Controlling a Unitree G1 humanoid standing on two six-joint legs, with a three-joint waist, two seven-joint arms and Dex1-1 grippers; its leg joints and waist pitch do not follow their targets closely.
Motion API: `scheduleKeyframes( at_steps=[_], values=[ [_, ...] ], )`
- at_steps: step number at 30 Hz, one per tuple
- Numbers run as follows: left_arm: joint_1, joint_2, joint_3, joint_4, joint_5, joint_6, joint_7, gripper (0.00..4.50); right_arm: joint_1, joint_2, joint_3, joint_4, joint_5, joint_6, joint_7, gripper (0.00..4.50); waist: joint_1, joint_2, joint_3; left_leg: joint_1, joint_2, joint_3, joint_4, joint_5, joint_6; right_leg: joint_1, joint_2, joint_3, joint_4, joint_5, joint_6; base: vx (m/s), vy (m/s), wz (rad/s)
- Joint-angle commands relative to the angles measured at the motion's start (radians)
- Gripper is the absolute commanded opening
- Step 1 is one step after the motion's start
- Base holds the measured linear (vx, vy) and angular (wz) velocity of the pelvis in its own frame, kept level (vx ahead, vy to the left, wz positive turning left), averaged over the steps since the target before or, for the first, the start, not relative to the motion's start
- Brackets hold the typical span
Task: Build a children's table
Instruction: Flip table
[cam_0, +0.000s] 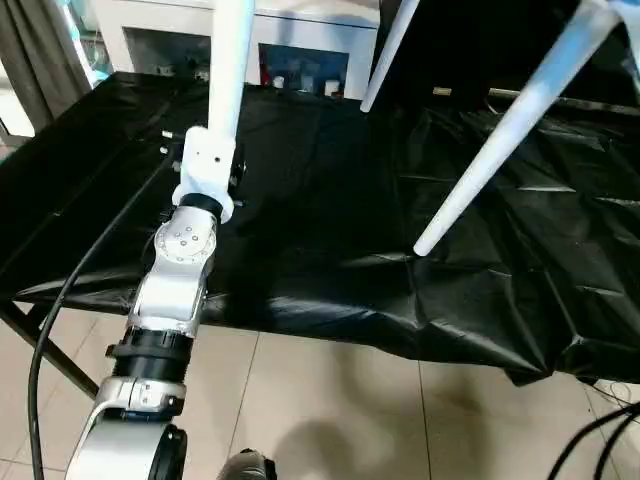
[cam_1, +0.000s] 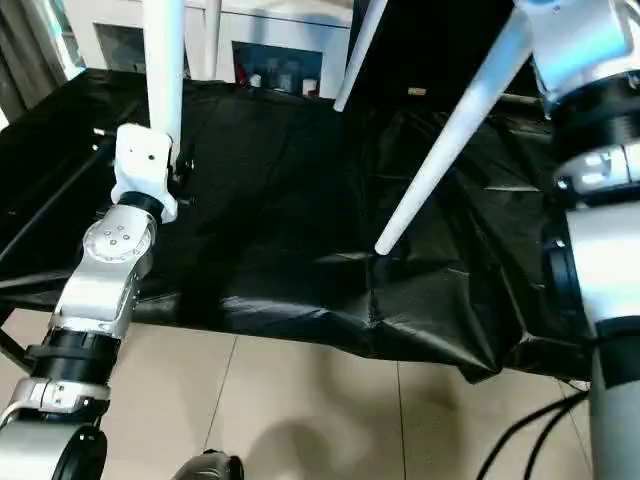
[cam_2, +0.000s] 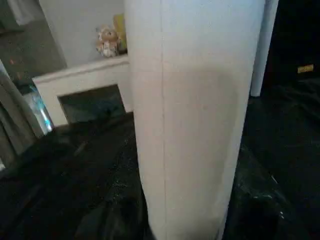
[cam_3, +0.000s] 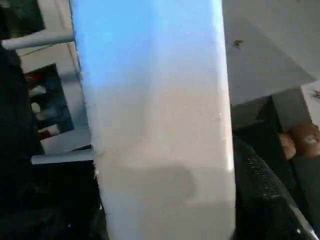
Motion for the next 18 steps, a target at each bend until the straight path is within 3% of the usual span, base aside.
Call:
scheduleKeyframes(
  at_steps=[1, 5, 6, 7, 8, 12, 13, 14, 16, 18],
  values=[
    [0.059, -0.009, -0.039, 0.181, 0.02, 0.049, -0.035, 1.54, -0.076, -0.003, -0.095, 0.022, 0.12, 0.017, 0.016, 1.64, -0.019, 0.009, -0.069, 0.062, 0.048, -0.038, -0.08, -0.555, -0.097, -0.005, -0.034, 0.025, -0.092, -0.253, -0.152, 0.0, 0.0, 0.0],
    [0.027, -0.001, -0.028, 0.311, 0.008, -0.015, -0.041, 1.54, -0.059, 0.028, -0.079, 0.005, 0.123, -0.013, 0.069, 1.64, -0.021, 0.0, -0.07, 0.061, 0.047, -0.036, -0.08, -0.536, -0.087, -0.001, -0.033, 0.026, -0.09, -0.231, -0.151, 0.0, 0.0, 0.0],
    [0.018, 0.001, -0.021, 0.336, 0.003, -0.026, -0.039, 1.54, -0.058, 0.035, -0.082, 0.005, 0.125, -0.02, 0.08, 1.64, -0.019, 0.003, -0.071, 0.062, 0.047, -0.036, -0.08, -0.528, -0.086, -0.002, -0.034, 0.027, -0.088, -0.221, -0.154, 0.0, 0.0, 0.0],
    [0.01, 0.004, -0.016, 0.358, 0.0, -0.035, -0.038, 1.54, -0.058, 0.041, -0.085, 0.007, 0.128, -0.025, 0.088, 2.25, -0.021, -0.002, -0.072, 0.061, 0.048, -0.036, -0.081, -0.525, -0.087, -0.001, -0.034, 0.027, -0.087, -0.216, -0.156, 0.0, 0.0, 0.0],
    [0.005, 0.006, -0.014, 0.374, -0.001, -0.044, -0.039, 1.54, -0.056, 0.046, -0.087, 0.006, 0.13, -0.028, 0.091, 2.25, -0.021, 0.002, -0.072, 0.063, 0.05, -0.037, -0.082, -0.524, -0.09, 0.0, -0.034, 0.026, -0.086, -0.208, -0.16, 0.0, 0.0, 0.0],
    [-0.009, 0.015, -0.01, 0.417, -0.002, -0.08, -0.036, 1.54, -0.044, 0.067, -0.088, 0.003, 0.131, -0.047, 0.123, 2.68, -0.025, -0.009, -0.075, 0.062, 0.052, -0.035, -0.083, -0.498, -0.086, 0.003, -0.033, 0.027, -0.081, -0.167, -0.174, 0.0, 0.0, 0.0],
    [-0.011, 0.016, -0.009, 0.422, -0.002, -0.087, -0.033, 1.54, -0.041, 0.071, -0.088, 0.002, 0.132, -0.048, 0.127, 2.8, -0.026, -0.003, -0.075, 0.06, 0.054, -0.039, -0.085, -0.488, -0.095, 0.007, -0.034, 0.026, -0.078, -0.151, -0.177, 0.0, 0.0, 0.0],
    [-0.011, 0.016, -0.009, 0.422, -0.002, -0.087, -0.033, 1.54, -0.041, 0.071, -0.088, 0.002, 0.132, -0.048, 0.127, 2.88, -0.028, -0.004, -0.072, 0.066, 0.054, -0.036, -0.085, -0.507, -0.1, 0.001, -0.032, 0.026, -0.082, -0.154, -0.179, 0.0, 0.0, 0.0],
    [-0.021, 0.019, -0.003, 0.443, -0.004, -0.111, -0.021, 1.54, -0.036, 0.079, -0.091, 0.0, 0.133, -0.054, 0.136, 3.02, -0.029, -0.017, -0.071, 0.068, 0.053, -0.034, -0.082, -0.532, -0.097, 0.0, -0.035, 0.028, -0.085, -0.195, -0.179, 0.0, 0.0, 0.0],
    [-0.03, 0.021, -0.002, 0.468, -0.008, -0.13, -0.014, 1.54, -0.033, 0.085, -0.096, -0.001, 0.134, -0.062, 0.139, 3.31, -0.03, -0.018, -0.071, 0.064, 0.054, -0.035, -0.083, -0.519, -0.094, 0.002, -0.037, 0.027, -0.085, -0.204, -0.173, 0.0, 0.0, 0.0]
  ],
)
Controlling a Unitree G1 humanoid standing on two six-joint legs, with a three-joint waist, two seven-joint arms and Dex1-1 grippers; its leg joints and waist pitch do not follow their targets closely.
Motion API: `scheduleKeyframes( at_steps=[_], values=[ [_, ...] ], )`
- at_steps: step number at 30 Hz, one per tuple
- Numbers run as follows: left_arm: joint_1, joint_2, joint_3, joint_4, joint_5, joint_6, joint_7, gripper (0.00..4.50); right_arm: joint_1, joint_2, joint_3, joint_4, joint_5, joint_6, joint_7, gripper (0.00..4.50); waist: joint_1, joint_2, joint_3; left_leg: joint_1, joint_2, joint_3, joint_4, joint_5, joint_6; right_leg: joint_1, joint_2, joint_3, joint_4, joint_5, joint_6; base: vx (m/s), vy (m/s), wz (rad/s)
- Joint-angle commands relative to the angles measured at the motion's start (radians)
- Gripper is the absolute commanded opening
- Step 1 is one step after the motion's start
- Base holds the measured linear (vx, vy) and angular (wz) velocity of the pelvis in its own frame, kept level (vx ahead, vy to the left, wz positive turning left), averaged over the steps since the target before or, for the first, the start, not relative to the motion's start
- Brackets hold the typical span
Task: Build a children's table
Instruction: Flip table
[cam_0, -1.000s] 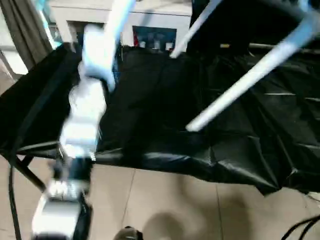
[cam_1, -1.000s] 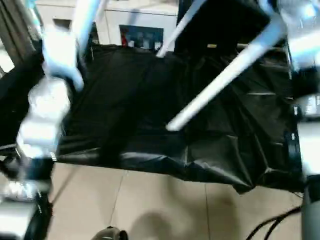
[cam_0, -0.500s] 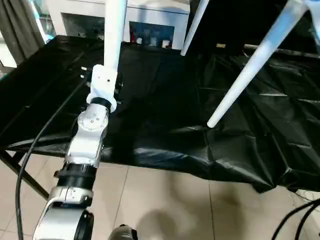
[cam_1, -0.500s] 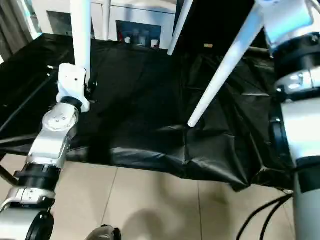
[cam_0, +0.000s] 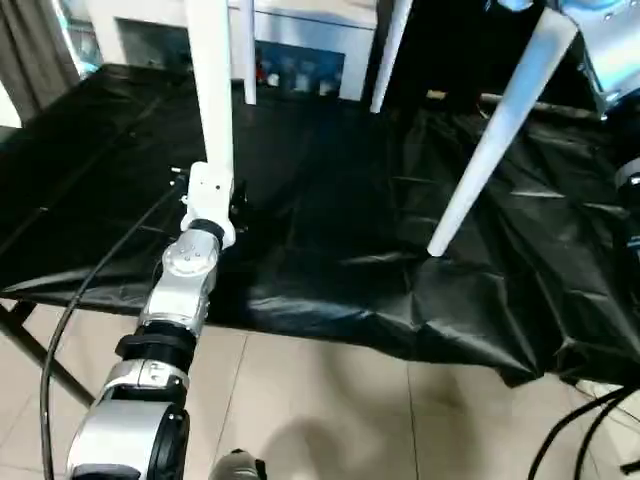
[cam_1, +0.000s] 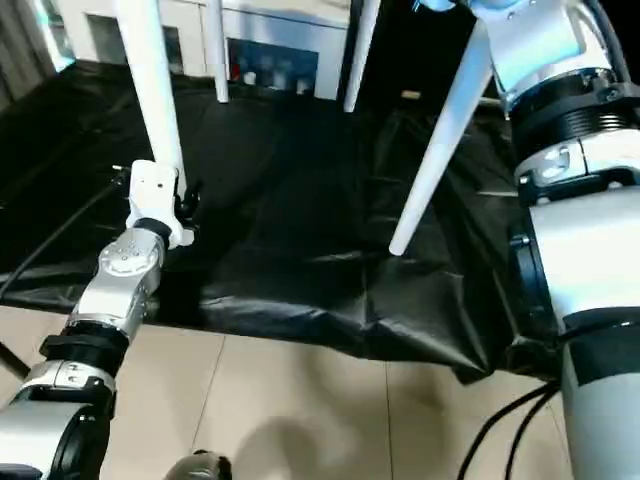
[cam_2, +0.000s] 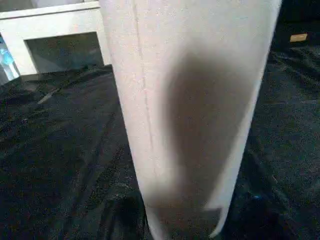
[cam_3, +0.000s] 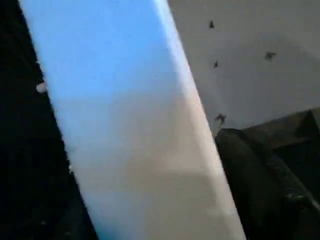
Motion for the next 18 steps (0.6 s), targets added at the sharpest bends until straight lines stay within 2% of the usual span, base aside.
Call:
scheduleKeyframes(
  at_steps=[1, 3, 6, 7, 9, 11, 12, 13, 14, 16, 17, 18],
  values=[
    [0.023, 0.018, -0.029, 0.122, 0.042, 0.045, 0.005, 1.54, -0.027, 0.006, -0.058, -0.045, 0.096, -0.056, 0.065, 3.31, -0.018, 0.011, -0.069, 0.064, 0.051, -0.034, -0.082, -0.513, -0.091, -0.001, -0.04, 0.026, -0.084, -0.208, -0.166, 0.0, 0.0, 0.0],
    [0.015, 0.021, -0.029, 0.147, 0.039, 0.028, 0.006, 1.54, -0.017, 0.01, -0.06, -0.057, 0.1, -0.086, 0.066, 3.49, -0.019, 0.009, -0.07, 0.062, 0.051, -0.034, -0.082, -0.491, -0.084, 0.002, -0.042, 0.027, -0.082, -0.199, -0.167, 0.0, 0.0, 0.0],
    [0.009, 0.024, -0.027, 0.165, 0.038, 0.017, 0.01, 1.54, 0.025, 0.028, -0.083, -0.111, 0.155, -0.14, 0.093, 3.51, -0.019, 0.007, -0.071, 0.061, 0.052, -0.032, -0.081, -0.461, -0.076, 0.006, -0.043, 0.027, -0.081, -0.171, -0.168, 0.0, 0.0, 0.0],
    [0.006, 0.026, -0.026, 0.174, 0.038, 0.013, 0.013, 1.54, 0.051, 0.042, -0.103, -0.147, 0.197, -0.17, 0.107, 3.51, -0.019, 0.006, -0.072, 0.061, 0.053, -0.031, -0.081, -0.451, -0.072, 0.005, -0.043, 0.027, -0.08, -0.158, -0.169, 0.0, 0.0, 0.0],
    [-0.001, 0.03, -0.026, 0.191, 0.041, 0.006, 0.017, 1.54, 0.1, 0.065, -0.138, -0.215, 0.276, -0.211, 0.146, 3.51, -0.02, 0.002, -0.075, 0.058, 0.052, -0.03, -0.081, -0.388, -0.055, 0.015, -0.042, 0.025, -0.074, -0.086, -0.174, 0.0, 0.0, 0.0],
    [-0.009, 0.038, -0.029, 0.215, 0.045, -0.004, 0.022, 1.54, 0.159, 0.103, -0.185, -0.298, 0.379, -0.197, 0.184, 3.51, -0.021, 0.003, -0.076, 0.058, 0.05, -0.028, -0.079, -0.358, -0.038, 0.019, -0.043, 0.027, -0.075, -0.053, -0.177, 0.0, 0.0, 0.0],
    [-0.016, 0.043, -0.03, 0.23, 0.045, -0.011, 0.021, 1.54, 0.193, 0.124, -0.207, -0.346, 0.432, -0.179, 0.201, 3.51, -0.024, 0.002, -0.08, 0.055, 0.051, -0.032, -0.077, -0.363, -0.031, 0.024, -0.044, 0.024, -0.07, -0.046, -0.175, 0.0, 0.0, 0.0],
    [-0.016, 0.043, -0.03, 0.23, 0.045, -0.011, 0.021, 1.54, 0.193, 0.124, -0.207, -0.346, 0.432, -0.179, 0.201, 3.51, -0.026, 0.0, -0.08, 0.055, 0.05, -0.03, -0.08, -0.366, -0.026, 0.026, -0.04, 0.023, -0.073, -0.057, -0.17, 0.0, 0.0, 0.0],
    [-0.021, 0.05, -0.031, 0.241, 0.045, -0.017, 0.016, 1.54, 0.225, 0.139, -0.215, -0.389, 0.464, -0.163, 0.21, 3.51, -0.03, 0.007, -0.077, 0.056, 0.052, -0.034, -0.082, -0.389, -0.03, 0.023, -0.042, 0.024, -0.074, -0.088, -0.174, 0.0, 0.0, 0.0],
    [-0.029, 0.066, -0.037, 0.256, 0.052, -0.022, 0.008, 1.54, 0.283, 0.161, -0.213, -0.464, 0.504, -0.144, 0.212, 3.51, -0.036, 0.006, -0.075, 0.061, 0.055, -0.035, -0.088, -0.425, -0.058, 0.02, -0.04, 0.022, -0.08, -0.133, -0.171, 0.0, 0.0, 0.0],
    [-0.029, 0.066, -0.037, 0.256, 0.052, -0.022, 0.008, 1.54, 0.284, 0.162, -0.213, -0.466, 0.504, -0.143, 0.211, 3.51, -0.04, 0.005, -0.071, 0.065, 0.056, -0.037, -0.09, -0.471, -0.072, 0.016, -0.039, 0.022, -0.083, -0.177, -0.169, 0.0, 0.0, 0.0],
    [-0.031, 0.068, -0.038, 0.257, 0.051, -0.022, 0.003, 1.54, 0.291, 0.164, -0.21, -0.473, 0.504, -0.137, 0.21, 3.51, -0.048, 0.006, -0.067, 0.065, 0.053, -0.041, -0.096, -0.539, -0.098, 0.016, -0.039, 0.02, -0.09, -0.265, -0.162, 0.0, 0.0, 0.0]
  ],
)
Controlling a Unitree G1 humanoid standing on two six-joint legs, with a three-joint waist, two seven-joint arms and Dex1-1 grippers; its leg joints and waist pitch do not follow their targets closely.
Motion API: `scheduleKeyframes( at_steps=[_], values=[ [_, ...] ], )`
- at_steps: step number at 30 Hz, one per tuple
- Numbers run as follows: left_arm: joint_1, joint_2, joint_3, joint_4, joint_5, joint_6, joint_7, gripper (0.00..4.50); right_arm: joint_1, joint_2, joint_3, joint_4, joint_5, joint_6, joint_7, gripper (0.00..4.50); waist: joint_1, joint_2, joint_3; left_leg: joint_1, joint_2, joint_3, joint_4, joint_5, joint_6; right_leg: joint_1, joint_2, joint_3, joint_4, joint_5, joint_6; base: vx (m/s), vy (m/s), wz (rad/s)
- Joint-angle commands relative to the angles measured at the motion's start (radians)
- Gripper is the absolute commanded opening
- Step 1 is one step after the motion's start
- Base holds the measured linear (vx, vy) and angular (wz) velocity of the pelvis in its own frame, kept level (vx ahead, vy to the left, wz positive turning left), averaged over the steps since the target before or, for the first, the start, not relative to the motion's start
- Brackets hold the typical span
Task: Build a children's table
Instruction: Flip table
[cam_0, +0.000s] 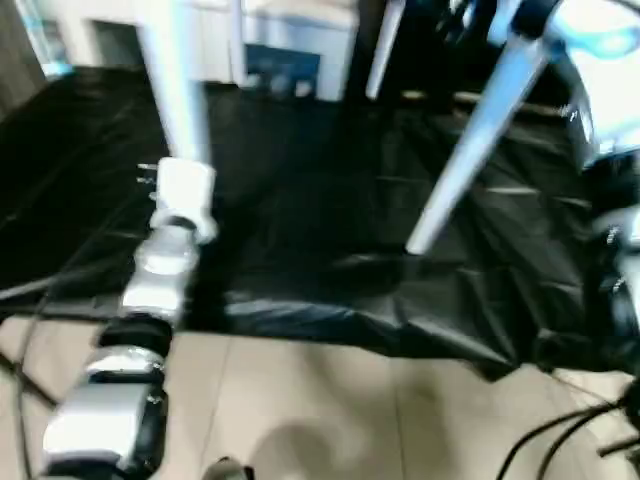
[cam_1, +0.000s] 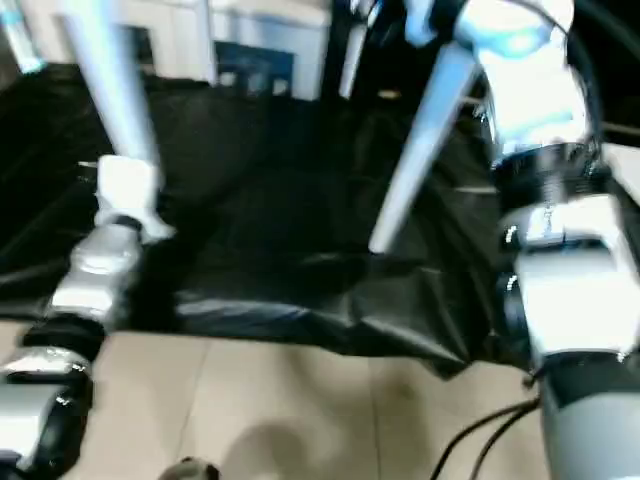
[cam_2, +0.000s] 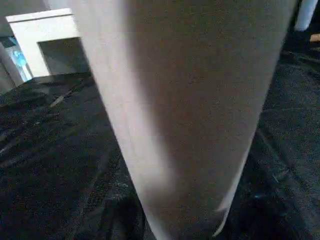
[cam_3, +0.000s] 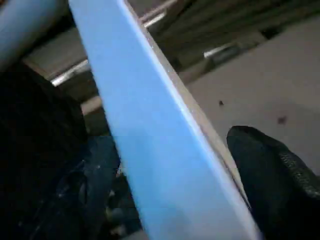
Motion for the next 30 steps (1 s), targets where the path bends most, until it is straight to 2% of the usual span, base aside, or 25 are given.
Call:
scheduleKeyframes(
  at_steps=[1, 2, 4, 6, 7, 9, 11, 12, 13, 15, 16, 17, 18, 19, 20, 21, 25, 26, 27, 28, 30],
  values=[
    [0.022, -0.03, -0.071, 0.079, 0.071, 0.058, -0.024, 1.54, 0.0, 0.085, -0.033, -0.081, 0.189, -0.009, 0.0, 3.51, -0.007, 0.027, -0.056, 0.05, 0.044, -0.044, -0.093, -0.568, -0.109, 0.003, -0.048, 0.02, -0.092, -0.317, -0.153, 0.0, 0.0, 0.0],
    [0.018, -0.026, -0.077, 0.084, 0.073, 0.052, -0.033, 1.54, 0.013, 0.088, -0.031, -0.094, 0.184, 0.003, 0.0, 3.51, -0.005, 0.034, -0.058, 0.058, 0.046, -0.048, -0.092, -0.6, -0.127, -0.003, -0.052, 0.022, -0.098, -0.36, -0.145, 0.0, 0.0, 0.0],
    [0.014, -0.023, -0.082, 0.09, 0.076, 0.043, -0.042, 1.54, 0.021, 0.089, -0.034, -0.094, 0.17, 0.013, 0.001, 3.51, -0.007, 0.032, -0.059, 0.061, 0.045, -0.05, -0.092, -0.615, -0.135, -0.006, -0.051, 0.021, -0.102, -0.357, -0.147, 0.0, 0.0, 0.0],
    [0.013, -0.022, -0.083, 0.093, 0.077, 0.04, -0.044, 1.54, 0.022, 0.088, -0.037, -0.088, 0.159, 0.014, 0.002, 3.51, -0.01, 0.034, -0.055, 0.066, 0.045, -0.053, -0.095, -0.656, -0.141, -0.01, -0.05, 0.017, -0.108, -0.385, -0.143, 0.0, 0.0, 0.0],
    [0.014, -0.022, -0.087, 0.092, 0.08, 0.036, -0.048, 1.54, 0.016, 0.084, -0.039, -0.071, 0.138, 0.015, -0.006, 3.51, -0.01, 0.037, -0.054, 0.068, 0.045, -0.054, -0.096, -0.666, -0.143, -0.011, -0.05, 0.016, -0.108, -0.391, -0.142, 0.0, 0.0, 0.0],
    [0.014, -0.023, -0.094, 0.09, 0.082, 0.025, -0.059, 1.54, -0.003, 0.069, -0.042, -0.027, 0.091, 0.018, -0.037, 3.51, -0.008, 0.037, -0.054, 0.079, 0.045, -0.053, -0.096, -0.695, -0.148, -0.02, -0.049, 0.018, -0.112, -0.39, -0.146, 0.0, 0.0, 0.0],
    [0.01, -0.021, -0.098, 0.093, 0.079, 0.017, -0.062, 1.54, -0.026, 0.052, -0.036, 0.019, 0.035, 0.021, -0.071, 3.51, -0.008, 0.04, -0.055, 0.082, 0.045, -0.052, -0.095, -0.703, -0.152, -0.022, -0.047, 0.018, -0.111, -0.379, -0.152, 0.0, 0.0, 0.0],
    [0.01, -0.019, -0.1, 0.093, 0.08, 0.016, -0.064, 1.54, -0.031, 0.05, -0.035, 0.032, 0.027, 0.021, -0.076, 3.77, -0.007, 0.04, -0.056, 0.083, 0.045, -0.051, -0.095, -0.705, -0.151, -0.022, -0.047, 0.019, -0.111, -0.367, -0.155, 0.0, 0.0, 0.0],
    [0.01, -0.019, -0.1, 0.093, 0.08, 0.016, -0.064, 1.54, -0.031, 0.05, -0.035, 0.032, 0.027, 0.021, -0.076, 4.04, -0.006, 0.04, -0.056, 0.083, 0.045, -0.051, -0.096, -0.7, -0.15, -0.022, -0.047, 0.02, -0.11, -0.358, -0.157, 0.0, 0.0, 0.0],
    [0.006, -0.01, -0.105, 0.079, 0.08, 0.001, -0.074, 1.54, -0.084, 0.017, 0.006, 0.123, -0.073, -0.013, -0.114, 4.04, -0.008, 0.041, -0.056, 0.079, 0.044, -0.048, -0.096, -0.682, -0.153, -0.022, -0.048, 0.021, -0.106, -0.328, -0.167, 0.0, 0.0, 0.0],
    [0.005, -0.008, -0.107, 0.075, 0.08, -0.004, -0.077, 1.54, -0.098, 0.009, 0.019, 0.146, -0.098, -0.024, -0.123, 4.12, -0.008, 0.038, -0.057, 0.077, 0.043, -0.048, -0.096, -0.678, -0.15, -0.02, -0.048, 0.02, -0.106, -0.33, -0.169, 0.0, 0.0, 0.0],
    [0.006, -0.004, -0.11, 0.061, 0.083, -0.006, -0.082, 1.54, -0.12, -0.001, 0.033, 0.178, -0.132, -0.037, -0.152, 4.12, -0.002, 0.038, -0.058, 0.081, 0.044, -0.044, -0.093, -0.668, -0.144, -0.023, -0.047, 0.022, -0.106, -0.32, -0.17, 0.0, 0.0, 0.0],
    [0.007, -0.001, -0.113, 0.05, 0.084, -0.008, -0.085, 1.54, -0.138, -0.008, 0.044, 0.204, -0.16, -0.046, -0.179, 4.42, 0.0, 0.039, -0.056, 0.082, 0.044, -0.045, -0.091, -0.667, -0.142, -0.027, -0.05, 0.024, -0.106, -0.325, -0.178, 0.0, 0.0, 0.0],
    [0.008, 0.001, -0.114, 0.044, 0.085, -0.008, -0.088, 1.54, -0.148, -0.012, 0.05, 0.218, -0.176, -0.051, -0.195, 4.49, -0.003, 0.039, -0.057, 0.076, 0.044, -0.045, -0.092, -0.656, -0.141, -0.021, -0.049, 0.024, -0.102, -0.315, -0.179, 0.0, 0.0, 0.0],
    [0.012, 0.002, -0.112, 0.017, 0.082, -0.003, -0.093, 1.54, -0.171, -0.015, 0.058, 0.248, -0.206, -0.069, -0.233, 4.49, -0.005, 0.04, -0.056, 0.064, 0.044, -0.048, -0.096, -0.636, -0.141, -0.013, -0.049, 0.023, -0.096, -0.298, -0.175, 0.0, 0.0, 0.0],
    [0.016, 0.002, -0.112, 0.003, 0.08, 0.0, -0.096, 1.54, -0.178, -0.016, 0.061, 0.257, -0.217, -0.077, -0.248, 4.49, -0.003, 0.038, -0.06, 0.065, 0.043, -0.043, -0.094, -0.607, -0.135, -0.012, -0.048, 0.025, -0.095, -0.26, -0.175, 0.0, 0.0, 0.0],
    [0.025, 0.001, -0.116, -0.032, 0.08, 0.009, -0.107, 1.54, -0.187, -0.018, 0.084, 0.282, -0.268, -0.13, -0.291, 4.5, 0.001, 0.033, -0.065, 0.055, 0.041, -0.034, -0.087, -0.486, -0.099, -0.003, -0.045, 0.027, -0.081, -0.135, -0.192, 0.0, 0.0, 0.0],
    [0.027, 0.001, -0.118, -0.038, 0.079, 0.011, -0.11, 1.54, -0.187, -0.018, 0.092, 0.292, -0.276, -0.149, -0.298, 4.5, 0.004, 0.033, -0.071, 0.05, 0.041, -0.031, -0.081, -0.414, -0.084, 0.003, -0.045, 0.027, -0.074, -0.061, -0.203, 0.0, 0.0, 0.0],
    [0.03, -0.001, -0.12, -0.048, 0.079, 0.013, -0.111, 1.54, -0.181, -0.017, 0.102, 0.296, -0.283, -0.173, -0.298, 4.5, 0.003, 0.032, -0.068, 0.047, 0.04, -0.027, -0.08, -0.384, -0.069, 0.004, -0.042, 0.026, -0.072, -0.032, -0.211, 0.0, 0.0, 0.0],
    [0.033, -0.004, -0.123, -0.055, 0.076, 0.015, -0.112, 1.54, -0.173, -0.018, 0.114, 0.301, -0.295, -0.21, -0.307, 4.5, 0.004, 0.032, -0.066, 0.047, 0.04, -0.026, -0.08, -0.387, -0.066, 0.004, -0.041, 0.026, -0.073, -0.042, -0.213, 0.0, 0.0, 0.0],
    [0.035, -0.005, -0.126, -0.058, 0.074, 0.016, -0.112, 1.54, -0.169, -0.018, 0.121, 0.306, -0.302, -0.234, -0.314, 4.5, 0.003, 0.034, -0.062, 0.052, 0.042, -0.026, -0.082, -0.434, -0.076, 0.0, -0.041, 0.025, -0.079, -0.115, -0.208, 0.0, 0.0, 0.0]
  ],
)
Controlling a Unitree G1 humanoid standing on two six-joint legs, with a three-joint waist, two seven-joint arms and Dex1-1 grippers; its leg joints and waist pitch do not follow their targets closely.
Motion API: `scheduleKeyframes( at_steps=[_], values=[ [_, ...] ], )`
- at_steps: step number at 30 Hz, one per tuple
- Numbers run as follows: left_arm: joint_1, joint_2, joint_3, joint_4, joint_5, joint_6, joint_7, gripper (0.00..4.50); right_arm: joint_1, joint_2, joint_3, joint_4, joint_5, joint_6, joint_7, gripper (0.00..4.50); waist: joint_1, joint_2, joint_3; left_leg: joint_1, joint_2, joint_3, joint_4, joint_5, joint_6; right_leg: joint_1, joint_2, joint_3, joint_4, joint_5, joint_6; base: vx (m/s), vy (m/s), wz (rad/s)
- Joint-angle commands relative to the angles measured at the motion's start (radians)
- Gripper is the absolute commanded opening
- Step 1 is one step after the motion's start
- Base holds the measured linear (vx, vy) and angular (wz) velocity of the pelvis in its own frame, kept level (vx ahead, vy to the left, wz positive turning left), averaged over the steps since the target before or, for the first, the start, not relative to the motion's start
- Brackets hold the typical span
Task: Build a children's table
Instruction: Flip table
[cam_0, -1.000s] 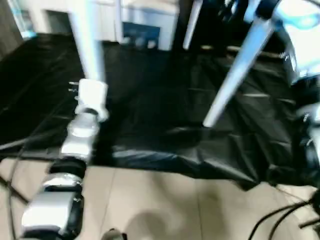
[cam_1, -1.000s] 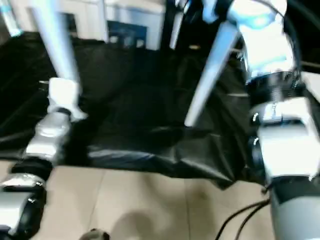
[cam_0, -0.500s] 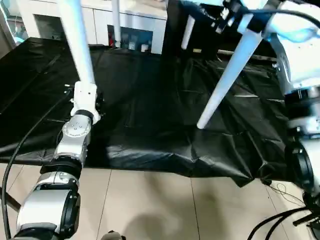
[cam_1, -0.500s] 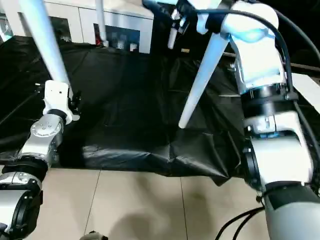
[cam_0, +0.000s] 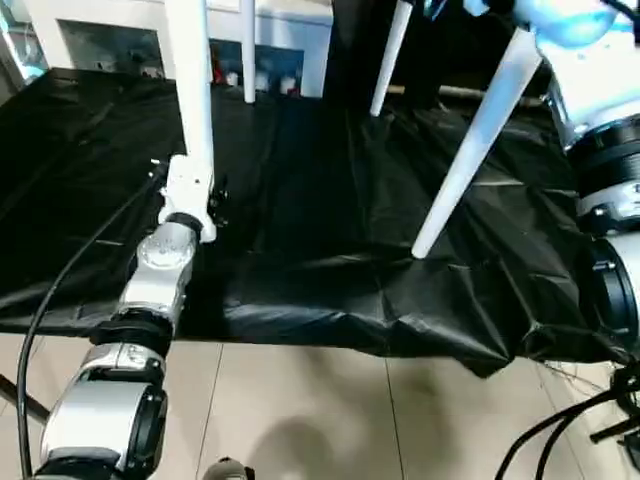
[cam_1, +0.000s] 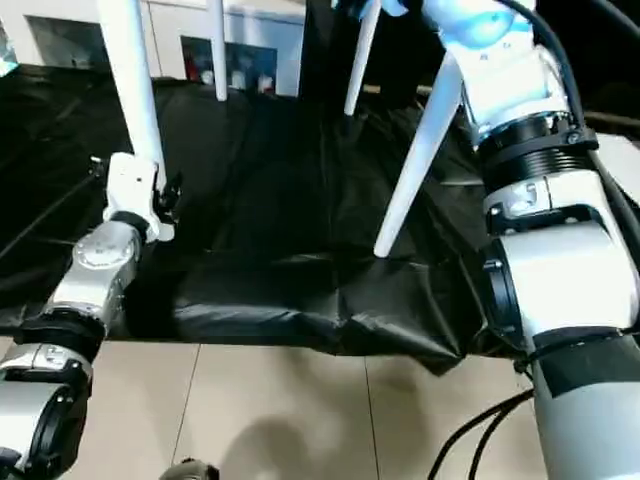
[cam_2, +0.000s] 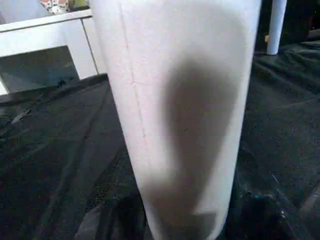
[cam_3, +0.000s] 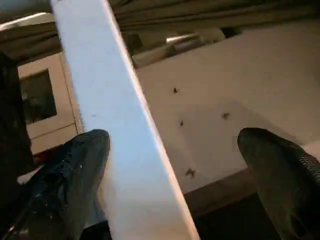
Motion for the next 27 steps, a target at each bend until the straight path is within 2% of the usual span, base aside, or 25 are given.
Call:
scheduleKeyframes(
  at_steps=[1, 2, 3, 4, 6, 7, 8, 9, 10, 11, 12, 14, 15, 16, 17, 18, 19, 20, 21, 22, 23, 24, 25, 26, 27],
  values=[
    [0.031, -0.008, -0.082, 0.015, 0.074, 0.033, -0.026, 1.54, 0.037, 0.001, 0.018, 0.01, -0.002, -0.096, 0.012, 4.5, -0.004, 0.03, -0.066, 0.054, 0.041, -0.026, -0.076, -0.442, -0.071, 0.012, -0.042, 0.028, -0.068, -0.139, -0.194, 0.0, 0.0, 0.0],
    [0.031, -0.008, -0.082, 0.015, 0.074, 0.034, -0.026, 1.54, 0.039, 0.002, 0.017, 0.01, 0.0, -0.1, 0.013, 4.5, -0.002, 0.03, -0.064, 0.057, 0.042, -0.026, -0.077, -0.471, -0.077, 0.007, -0.045, 0.029, -0.073, -0.166, -0.186, 0.0, 0.0, 0.0],
    [0.036, -0.01, -0.081, 0.018, 0.073, 0.042, -0.019, 1.54, 0.068, 0.018, 0.0, -0.012, 0.046, -0.147, 0.047, 4.5, -0.003, 0.031, -0.064, 0.058, 0.043, -0.029, -0.079, -0.49, -0.081, 0.007, -0.045, 0.028, -0.075, -0.183, -0.178, 0.0, 0.0, 0.0],
    [0.037, -0.01, -0.081, 0.018, 0.073, 0.042, -0.018, 1.54, 0.073, 0.02, -0.003, -0.016, 0.054, -0.151, 0.053, 4.5, -0.004, 0.031, -0.065, 0.06, 0.043, -0.028, -0.079, -0.497, -0.079, 0.007, -0.044, 0.028, -0.076, -0.182, -0.176, 0.0, 0.0, 0.0],
    [0.048, -0.008, -0.069, 0.014, 0.062, 0.051, -0.016, 1.54, 0.131, 0.05, -0.028, -0.081, 0.149, -0.151, 0.116, 4.5, -0.005, 0.033, -0.066, 0.057, 0.044, -0.031, -0.082, -0.491, -0.067, 0.01, -0.042, 0.028, -0.075, -0.157, -0.176, 0.0, 0.0, 0.0],
    [0.048, -0.008, -0.069, 0.014, 0.062, 0.051, -0.016, 1.54, 0.131, 0.05, -0.028, -0.081, 0.149, -0.151, 0.116, 4.5, -0.005, 0.031, -0.068, 0.056, 0.044, -0.031, -0.081, -0.479, -0.065, 0.013, -0.041, 0.028, -0.072, -0.14, -0.178, 0.0, 0.0, 0.0],
    [0.051, -0.003, -0.062, 0.029, 0.06, 0.044, -0.01, 1.54, 0.179, 0.062, -0.027, -0.135, 0.185, -0.139, 0.129, 4.5, -0.004, 0.032, -0.071, 0.055, 0.043, -0.031, -0.08, -0.455, -0.06, 0.016, -0.041, 0.027, -0.069, -0.111, -0.187, 0.0, 0.0, 0.0],
    [0.056, 0.001, -0.059, 0.033, 0.054, 0.046, -0.027, 1.89, 0.222, 0.073, -0.023, -0.184, 0.212, -0.129, 0.137, 4.5, 0.002, 0.037, -0.068, 0.057, 0.045, -0.028, -0.082, -0.437, -0.053, 0.014, -0.041, 0.029, -0.071, -0.079, -0.186, 0.0, 0.0, 0.0],
    [0.067, 0.009, -0.054, 0.032, 0.045, 0.052, -0.047, 1.89, 0.295, 0.092, -0.018, -0.267, 0.256, -0.11, 0.141, 4.5, -0.002, 0.035, -0.068, 0.052, 0.044, -0.03, -0.083, -0.431, -0.052, 0.02, -0.041, 0.029, -0.067, -0.07, -0.186, 0.0, 0.0, 0.0],
    [0.068, 0.009, -0.053, 0.031, 0.043, 0.053, -0.049, 2.1, 0.303, 0.094, -0.018, -0.277, 0.261, -0.106, 0.14, 4.5, 0.003, 0.036, -0.072, 0.056, 0.045, -0.031, -0.084, -0.412, -0.051, 0.022, -0.042, 0.027, -0.066, -0.045, -0.186, 0.0, 0.0, 0.0],
    [0.076, 0.013, -0.048, 0.022, 0.035, 0.059, -0.062, 2.24, 0.379, 0.113, -0.02, -0.367, 0.303, -0.065, 0.126, 4.5, 0.002, 0.034, -0.073, 0.055, 0.045, -0.03, -0.084, -0.403, -0.047, 0.022, -0.041, 0.027, -0.065, -0.034, -0.19, 0.0, 0.0, 0.0],
    [0.082, 0.017, -0.047, 0.014, 0.032, 0.061, -0.069, 2.36, 0.424, 0.124, -0.023, -0.422, 0.326, -0.037, 0.114, 4.5, 0.002, 0.033, -0.071, 0.054, 0.043, -0.028, -0.085, -0.398, -0.04, 0.022, -0.04, 0.029, -0.067, -0.045, -0.187, 0.0, 0.0, 0.0],
    [0.098, 0.025, -0.04, -0.01, 0.024, 0.058, -0.075, 2.48, 0.537, 0.144, -0.034, -0.544, 0.373, 0.037, 0.088, 4.5, 0.006, 0.037, -0.071, 0.054, 0.043, -0.029, -0.087, -0.397, -0.04, 0.025, -0.042, 0.03, -0.068, -0.063, -0.185, 0.0, 0.0, 0.0],
    [0.112, 0.029, -0.033, -0.03, 0.017, 0.055, -0.077, 2.6, 0.612, 0.154, -0.039, -0.619, 0.395, 0.083, 0.07, 4.5, 0.008, 0.042, -0.072, 0.054, 0.045, -0.03, -0.087, -0.385, -0.043, 0.026, -0.042, 0.032, -0.069, -0.051, -0.183, 0.0, 0.0, 0.0],
    [0.117, 0.03, -0.031, -0.036, 0.013, 0.055, -0.081, 2.73, 0.634, 0.156, -0.038, -0.636, 0.4, 0.093, 0.066, 4.5, 0.01, 0.044, -0.072, 0.055, 0.047, -0.03, -0.089, -0.379, -0.041, 0.023, -0.043, 0.032, -0.068, -0.03, -0.184, 0.0, 0.0, 0.0],
    [0.14, 0.035, -0.022, -0.066, -0.003, 0.06, -0.096, 2.73, 0.73, 0.159, -0.036, -0.71, 0.417, 0.139, 0.046, 4.5, 0.014, 0.046, -0.074, 0.056, 0.047, -0.03, -0.091, -0.37, -0.045, 0.026, -0.041, 0.03, -0.069, -0.017, -0.184, 0.0, 0.0, 0.0],
    [0.148, 0.037, -0.019, -0.074, -0.008, 0.059, -0.098, 2.79, 0.763, 0.16, -0.035, -0.735, 0.421, 0.159, 0.04, 4.5, 0.016, 0.046, -0.073, 0.058, 0.049, -0.028, -0.09, -0.382, -0.048, 0.021, -0.042, 0.03, -0.069, -0.021, -0.189, 0.0, 0.0, 0.0],
    [0.155, 0.039, -0.017, -0.08, -0.01, 0.059, -0.1, 2.88, 0.785, 0.16, -0.034, -0.752, 0.424, 0.173, 0.035, 4.5, 0.017, 0.05, -0.071, 0.054, 0.046, -0.03, -0.094, -0.415, -0.055, 0.024, -0.042, 0.029, -0.074, -0.065, -0.187, 0.0, 0.0, 0.0],
    [0.178, 0.043, -0.01, -0.102, -0.022, 0.058, -0.108, 2.99, 0.855, 0.168, -0.036, -0.802, 0.437, 0.22, 0.014, 4.5, 0.02, 0.055, -0.065, 0.058, 0.048, -0.03, -0.096, -0.455, -0.067, 0.018, -0.044, 0.031, -0.081, -0.118, -0.184, 0.0, 0.0, 0.0],
    [0.183, 0.044, -0.008, -0.107, -0.024, 0.058, -0.11, 3.09, 0.869, 0.17, -0.036, -0.812, 0.44, 0.23, 0.01, 4.5, 0.022, 0.054, -0.064, 0.057, 0.047, -0.03, -0.096, -0.469, -0.069, 0.016, -0.045, 0.031, -0.08, -0.14, -0.183, 0.0, 0.0, 0.0],
    [0.24, 0.053, 0.008, -0.163, -0.047, 0.054, -0.126, 3.09, 0.983, 0.191, -0.053, -0.865, 0.442, 0.312, -0.044, 4.5, 0.026, 0.069, -0.06, 0.055, 0.047, -0.035, -0.099, -0.48, -0.077, 0.016, -0.048, 0.034, -0.083, -0.179, -0.177, 0.0, 0.0, 0.0],
    [0.24, 0.053, 0.008, -0.163, -0.047, 0.054, -0.126, 3.16, 0.983, 0.191, -0.053, -0.865, 0.442, 0.312, -0.044, 4.5, 0.026, 0.069, -0.06, 0.055, 0.047, -0.035, -0.099, -0.48, -0.077, 0.016, -0.048, 0.034, -0.083, -0.179, -0.177, 0.0, 0.0, 0.0],
    [0.343, 0.056, 0.038, -0.276, -0.084, 0.037, -0.141, 3.36, 1.124, 0.23, -0.092, -0.91, 0.444, 0.459, -0.141, 4.5, 0.026, 0.067, -0.057, 0.055, 0.049, -0.036, -0.106, -0.521, -0.082, 0.014, -0.051, 0.035, -0.092, -0.229, -0.164, 0.0, 0.0, 0.0],
    [0.381, 0.054, 0.051, -0.318, -0.096, 0.028, -0.141, 3.36, 1.169, 0.244, -0.109, -0.932, 0.442, 0.525, -0.183, 4.5, 0.027, 0.076, -0.058, 0.053, 0.051, -0.039, -0.111, -0.524, -0.087, 0.017, -0.048, 0.035, -0.094, -0.234, -0.162, 0.0, 0.0, 0.0],
    [0.457, 0.029, 0.086, -0.419, -0.132, 0.041, -0.117, 3.48, 1.231, 0.273, -0.151, -0.953, 0.438, 0.637, -0.261, 4.5, 0.025, 0.086, -0.06, 0.053, 0.047, -0.038, -0.11, -0.532, -0.091, 0.015, -0.046, 0.034, -0.094, -0.241, -0.16, 0.0, 0.0, 0.0]
  ],
)
